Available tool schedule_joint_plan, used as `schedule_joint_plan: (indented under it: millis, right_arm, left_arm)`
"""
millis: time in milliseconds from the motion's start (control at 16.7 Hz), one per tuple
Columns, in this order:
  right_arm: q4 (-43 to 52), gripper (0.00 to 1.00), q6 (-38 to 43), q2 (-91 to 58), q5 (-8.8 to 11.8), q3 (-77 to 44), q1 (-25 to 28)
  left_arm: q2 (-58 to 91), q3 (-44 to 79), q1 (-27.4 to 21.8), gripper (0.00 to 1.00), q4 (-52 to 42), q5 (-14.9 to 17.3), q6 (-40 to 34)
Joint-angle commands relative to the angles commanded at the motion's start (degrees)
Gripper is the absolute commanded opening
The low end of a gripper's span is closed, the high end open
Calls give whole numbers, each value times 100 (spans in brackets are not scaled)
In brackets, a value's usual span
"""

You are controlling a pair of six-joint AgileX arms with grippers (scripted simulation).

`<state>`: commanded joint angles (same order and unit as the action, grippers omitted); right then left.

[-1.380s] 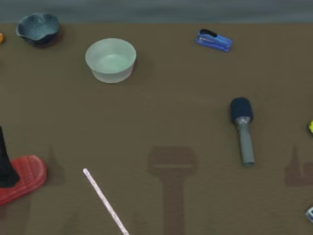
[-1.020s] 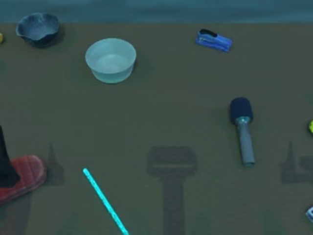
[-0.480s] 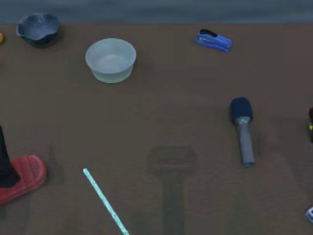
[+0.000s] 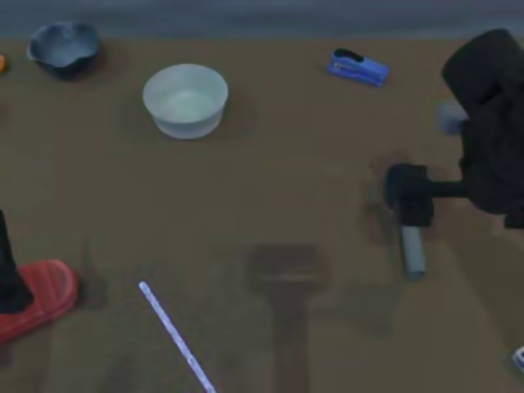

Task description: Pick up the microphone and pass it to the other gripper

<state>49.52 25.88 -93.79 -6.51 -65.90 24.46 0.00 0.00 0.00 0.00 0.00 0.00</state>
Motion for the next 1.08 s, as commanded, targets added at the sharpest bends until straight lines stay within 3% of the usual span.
schedule_joint_plan:
  millis: [300, 660, 900, 1080]
  right_arm:
    - [730, 100, 438, -1394, -90, -1177, 413]
    - [847, 100, 518, -1624, -105, -1404, 488]
    - [611, 100, 479, -1730, -103, -1261, 445]
    - [-93, 100, 423, -2074, -105, -941, 389]
  left_arm:
    - [0, 0, 0, 100, 0, 0, 0]
    - [0, 0, 0, 100, 0, 0, 0]
    - [0, 0, 0, 100, 0, 0, 0]
    - [0, 0, 0, 100, 0, 0, 0]
